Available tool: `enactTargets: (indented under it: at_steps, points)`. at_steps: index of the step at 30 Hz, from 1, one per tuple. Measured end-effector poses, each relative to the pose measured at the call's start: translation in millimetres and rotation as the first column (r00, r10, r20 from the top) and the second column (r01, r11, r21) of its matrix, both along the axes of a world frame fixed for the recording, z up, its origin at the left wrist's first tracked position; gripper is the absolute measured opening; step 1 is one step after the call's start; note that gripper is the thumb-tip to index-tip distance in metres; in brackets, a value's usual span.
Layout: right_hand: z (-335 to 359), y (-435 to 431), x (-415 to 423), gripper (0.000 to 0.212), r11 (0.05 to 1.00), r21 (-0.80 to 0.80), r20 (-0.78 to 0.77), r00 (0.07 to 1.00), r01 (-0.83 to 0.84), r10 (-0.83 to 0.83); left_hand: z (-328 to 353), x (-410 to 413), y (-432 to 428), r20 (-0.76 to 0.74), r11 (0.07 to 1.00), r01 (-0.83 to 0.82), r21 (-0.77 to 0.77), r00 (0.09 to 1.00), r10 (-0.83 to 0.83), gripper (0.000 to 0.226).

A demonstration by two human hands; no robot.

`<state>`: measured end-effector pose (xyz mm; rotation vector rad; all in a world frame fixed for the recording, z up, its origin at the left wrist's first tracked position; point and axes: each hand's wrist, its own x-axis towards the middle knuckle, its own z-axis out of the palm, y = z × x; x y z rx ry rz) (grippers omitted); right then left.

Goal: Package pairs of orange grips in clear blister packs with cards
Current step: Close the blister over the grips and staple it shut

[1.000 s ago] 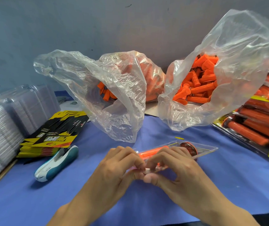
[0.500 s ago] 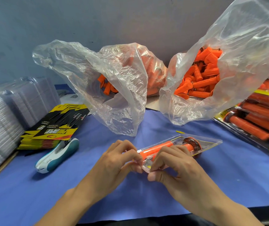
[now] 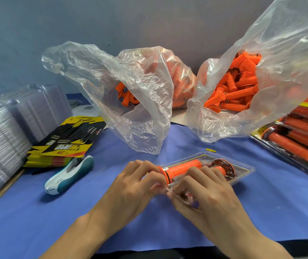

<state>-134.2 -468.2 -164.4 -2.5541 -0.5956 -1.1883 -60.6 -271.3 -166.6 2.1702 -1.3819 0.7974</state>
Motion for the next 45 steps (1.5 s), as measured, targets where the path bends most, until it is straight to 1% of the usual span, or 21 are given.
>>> enactTargets:
  at_steps: [5,8,10,16,20,22,24,25,26,27,28,29,30,31,32,33,34,35,37,39,45]
  points:
    - [-0.2,-4.9,-4.6,0.027,0.997,-0.033,0.049,0.996,-0.066,0.068,-1.9,5.1,1.5,0.046,0.999,0.025,0.026,0.999,-0.027,0.007]
    - [-1.1,-4.6,-7.7,0.028,0.996,-0.018,0.079,0.993,-0.091,0.092,-3.7,13.5,6.4,0.074,0.999,-0.042,0.019,0.996,0.041,0.029]
    - [-2.7,-4.5,-8.6,0.026,0.994,-0.034,0.08,0.991,-0.108,0.11,-5.8,17.1,9.0,0.094,0.996,-0.072,0.042,0.993,0.068,0.035]
    - [-7.7,-5.1,-7.4,0.027,0.987,-0.115,0.063,0.991,-0.113,0.121,-10.0,25.1,13.4,0.149,0.988,-0.094,0.124,0.986,0.075,0.027]
    - [-12.1,-8.4,-6.3,0.026,0.981,-0.167,0.038,0.993,-0.1,0.107,-16.4,31.8,19.6,0.15,0.978,-0.086,0.192,0.987,0.057,0.011]
    - [-15.2,-9.1,-7.0,0.025,0.98,-0.173,0.011,0.995,-0.094,0.097,-17.9,35.1,23.4,0.139,0.964,-0.113,0.242,0.987,0.081,0.008]
    - [-18.7,-7.1,-7.5,0.023,0.985,-0.156,-0.014,0.997,-0.078,0.077,-17.0,37.2,23.8,0.116,0.955,-0.167,0.247,0.983,0.142,0.007]
    - [-20.1,-5.1,-7.3,0.022,0.988,-0.146,-0.019,0.998,-0.058,0.056,-16.7,36.2,22.3,0.069,0.953,-0.192,0.235,0.981,0.181,0.005]
    - [-21.3,-2.8,-6.9,0.022,0.99,-0.14,-0.018,0.999,-0.034,0.032,-16.8,33.6,19.8,-0.025,0.953,-0.215,0.215,0.974,0.225,0.01]
    - [-22.2,-0.5,-6.2,0.022,0.99,-0.141,-0.015,1.0,-0.011,0.009,-17.2,30.2,17.3,-0.165,0.956,-0.234,0.176,0.95,0.263,0.015]
    - [-22.8,1.9,-5.7,0.022,0.989,-0.147,-0.012,1.0,0.007,-0.009,-16.5,26.4,15.0,-0.35,0.957,-0.269,0.11,0.89,0.291,0.018]
    - [-23.3,3.9,-5.2,0.022,0.988,-0.154,-0.012,1.0,0.023,-0.025,-14.8,22.5,12.1,-0.557,0.946,-0.325,0.025,0.781,0.283,0.017]
    - [-23.7,5.5,-4.6,0.021,0.987,-0.157,-0.013,0.999,0.039,-0.041,-11.8,18.7,8.0,-0.747,0.921,-0.386,-0.056,0.628,0.218,0.013]
    - [-24.1,6.8,-4.5,0.02,0.986,-0.158,-0.016,0.998,0.053,-0.056,-8.4,15.6,3.6,-0.882,0.888,-0.443,-0.121,0.459,0.108,0.01]
    - [-24.5,8.1,-4.1,0.018,0.985,-0.16,-0.02,0.998,0.063,-0.067,-5.3,13.2,-0.8,-0.957,0.862,-0.486,-0.148,0.291,0.0,0.01]
    - [-25.0,9.4,-3.8,0.017,0.984,-0.162,-0.024,0.997,0.068,-0.073,-2.0,10.7,-4.7,-0.985,0.852,-0.502,-0.15,0.146,-0.087,0.012]
    - [-25.5,10.6,-3.7,0.015,0.985,-0.161,-0.028,0.997,0.069,-0.074,0.7,8.1,-8.0,-0.99,0.858,-0.495,-0.138,0.035,-0.139,0.015]
    - [-26.0,11.7,-3.3,0.015,0.985,-0.157,-0.031,0.997,0.066,-0.072,2.7,5.2,-10.5,-0.986,0.872,-0.474,-0.126,-0.041,-0.164,0.017]
    - [-27.2,14.2,-2.7,0.016,0.986,-0.156,-0.026,0.998,0.06,-0.065,4.0,1.2,-14.3,-0.977,0.899,-0.424,-0.112,-0.12,-0.178,0.017]
    - [-30.3,16.9,-2.3,0.013,0.984,-0.171,-0.007,0.998,0.059,-0.061,4.0,-1.1,-17.1,-0.975,0.909,-0.406,-0.098,-0.146,-0.17,0.019]
    - [-34.0,20.4,-4.1,0.015,0.972,-0.229,0.008,0.999,0.043,-0.043,0.2,0.1,-24.0,-0.989,0.84,-0.536,-0.087,-0.058,-0.14,0.017]
